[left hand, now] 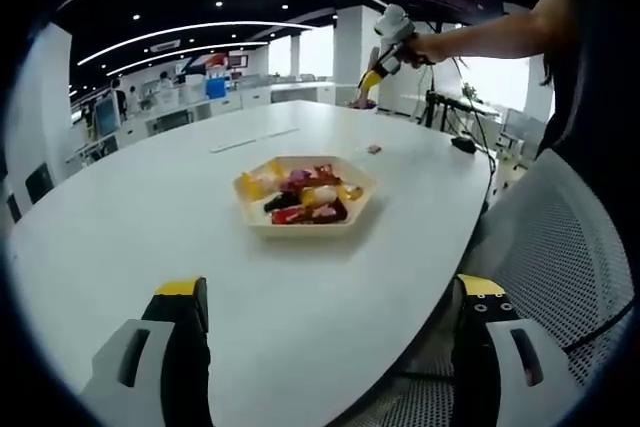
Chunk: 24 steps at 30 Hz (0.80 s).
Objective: Place the target food into the container with the food tongs after gripping and lifting it, then release it inside without dropping or visibly crushing the food.
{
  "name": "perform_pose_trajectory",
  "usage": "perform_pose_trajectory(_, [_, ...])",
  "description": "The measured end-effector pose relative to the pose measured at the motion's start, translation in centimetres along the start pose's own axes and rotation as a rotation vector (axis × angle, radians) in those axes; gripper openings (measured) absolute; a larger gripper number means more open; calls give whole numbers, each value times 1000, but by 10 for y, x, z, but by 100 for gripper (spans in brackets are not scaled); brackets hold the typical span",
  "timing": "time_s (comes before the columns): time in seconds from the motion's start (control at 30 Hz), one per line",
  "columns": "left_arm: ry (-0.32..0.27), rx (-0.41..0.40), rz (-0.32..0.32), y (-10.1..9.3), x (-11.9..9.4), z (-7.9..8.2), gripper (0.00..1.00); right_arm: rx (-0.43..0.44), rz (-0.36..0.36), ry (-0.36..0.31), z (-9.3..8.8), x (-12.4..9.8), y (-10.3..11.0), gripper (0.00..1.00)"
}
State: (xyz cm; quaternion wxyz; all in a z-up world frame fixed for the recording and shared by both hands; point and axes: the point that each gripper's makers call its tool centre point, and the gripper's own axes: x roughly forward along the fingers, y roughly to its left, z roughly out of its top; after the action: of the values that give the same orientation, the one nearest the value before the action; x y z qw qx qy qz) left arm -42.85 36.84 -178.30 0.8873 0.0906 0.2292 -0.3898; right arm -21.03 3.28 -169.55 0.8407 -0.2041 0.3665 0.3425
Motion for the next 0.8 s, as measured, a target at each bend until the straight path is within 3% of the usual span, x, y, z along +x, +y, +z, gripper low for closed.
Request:
perform_pose_trajectory(0.4, [6,22,0,-1,0,-1,99,-8,14,-6,9,0,13,17])
perform_pose_trajectory(0.8, [11,21,-2,-1,0,-2,99,-39,56,-34,40,12,41,17])
